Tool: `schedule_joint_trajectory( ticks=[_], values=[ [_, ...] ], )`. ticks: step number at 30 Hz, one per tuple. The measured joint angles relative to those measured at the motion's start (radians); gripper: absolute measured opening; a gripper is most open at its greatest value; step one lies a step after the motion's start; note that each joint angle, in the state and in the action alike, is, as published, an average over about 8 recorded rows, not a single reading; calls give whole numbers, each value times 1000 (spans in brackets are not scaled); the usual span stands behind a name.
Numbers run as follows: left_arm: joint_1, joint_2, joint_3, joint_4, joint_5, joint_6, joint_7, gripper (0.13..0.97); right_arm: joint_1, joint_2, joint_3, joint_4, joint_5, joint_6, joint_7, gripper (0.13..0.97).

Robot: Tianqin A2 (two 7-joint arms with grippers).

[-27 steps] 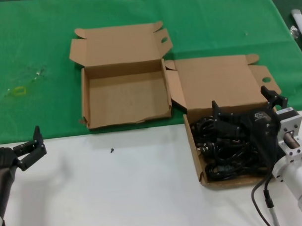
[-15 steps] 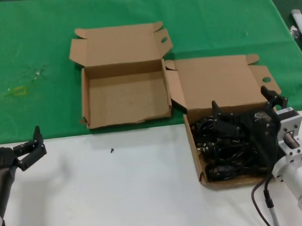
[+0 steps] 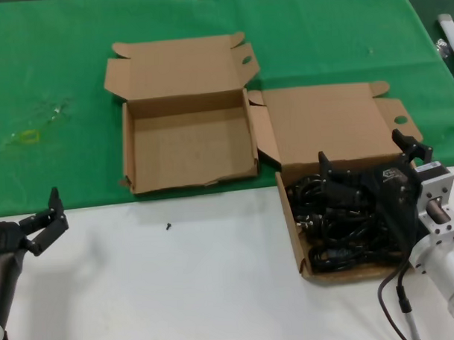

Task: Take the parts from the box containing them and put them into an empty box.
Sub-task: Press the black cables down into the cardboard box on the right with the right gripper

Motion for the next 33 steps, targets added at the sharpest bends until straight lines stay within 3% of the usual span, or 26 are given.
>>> schedule_joint_trajectory(
  ticks=[5, 16, 22, 26, 33],
  values=[
    [0, 0, 0, 0, 0, 0, 0, 914, -7, 15, -8, 7, 8, 12, 8, 966],
    [0, 0, 0, 0, 0, 0, 0, 744, -32, 150, -38, 55, 51, -13, 49, 966],
    [0, 0, 0, 0, 0, 0, 0, 599, -33, 232, -9, 70, 62, -160, 1, 966],
    [0, 0, 0, 0, 0, 0, 0, 599, -19, 290, 14, 68, 73, -282, -54, 966],
    [0, 0, 0, 0, 0, 0, 0, 408, 47, 413, 15, 37, 81, -490, -144, 966]
  ],
)
